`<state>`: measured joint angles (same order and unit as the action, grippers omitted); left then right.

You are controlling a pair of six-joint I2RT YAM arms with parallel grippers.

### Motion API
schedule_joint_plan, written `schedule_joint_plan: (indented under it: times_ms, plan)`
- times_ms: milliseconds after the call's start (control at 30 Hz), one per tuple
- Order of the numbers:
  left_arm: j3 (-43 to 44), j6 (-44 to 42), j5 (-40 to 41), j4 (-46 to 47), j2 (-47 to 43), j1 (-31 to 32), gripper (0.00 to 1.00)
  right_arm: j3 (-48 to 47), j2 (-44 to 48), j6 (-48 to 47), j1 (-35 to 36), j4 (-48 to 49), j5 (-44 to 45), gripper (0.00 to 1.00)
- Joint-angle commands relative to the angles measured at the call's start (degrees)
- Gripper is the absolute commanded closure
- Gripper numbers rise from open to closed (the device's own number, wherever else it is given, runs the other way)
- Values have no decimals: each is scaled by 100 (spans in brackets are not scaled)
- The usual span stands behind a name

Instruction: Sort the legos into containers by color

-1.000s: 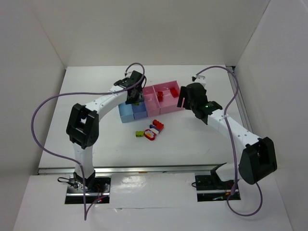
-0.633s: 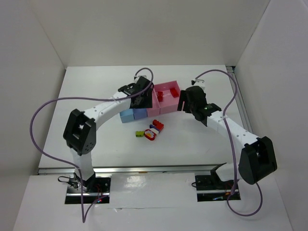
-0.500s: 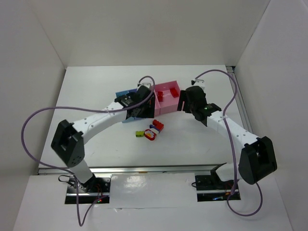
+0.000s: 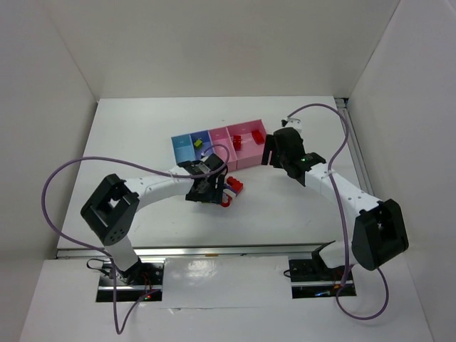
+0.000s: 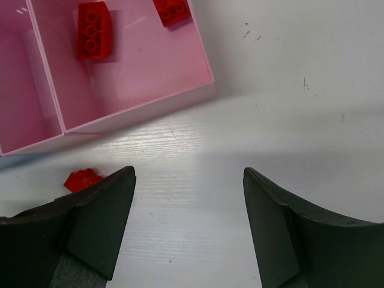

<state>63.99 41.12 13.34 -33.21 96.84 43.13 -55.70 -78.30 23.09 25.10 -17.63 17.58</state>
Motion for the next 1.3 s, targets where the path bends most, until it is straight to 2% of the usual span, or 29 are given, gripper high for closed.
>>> schedule_joint_plan:
  times_ms: [0, 200, 433, 600, 633, 800, 1033, 1167, 1267]
  plan:
    - [114, 185, 177, 121, 247, -16, 16, -169, -123, 2, 12, 84, -18, 20]
    - [387, 185, 406, 43, 696, -216, 20, -169, -177, 2, 12, 84, -71, 20]
    - [263, 124, 213, 324, 643, -288, 23, -169, -290, 2, 12, 84, -124, 20]
    - [387, 229, 89, 333, 775, -288, 35, -222, -352, 2, 12, 84, -124, 20]
    - [387, 229, 89, 333, 775, -288, 41, -222, -352, 2, 12, 84, -124, 20]
    - [387, 229, 89, 132, 512, -288, 49, -222, -352, -50, 12, 84, -124, 20]
    - [694, 107, 195, -378, -33, -288, 50, -222, -352, -50, 12, 84, -185, 20]
    - [1237, -16, 256, -625, -279, -235, 50, -222, -352, -50, 12, 84, -185, 20]
    - [1799, -69, 256, -695, -219, -603, 50, -283, -352, -50, 12, 84, -185, 20]
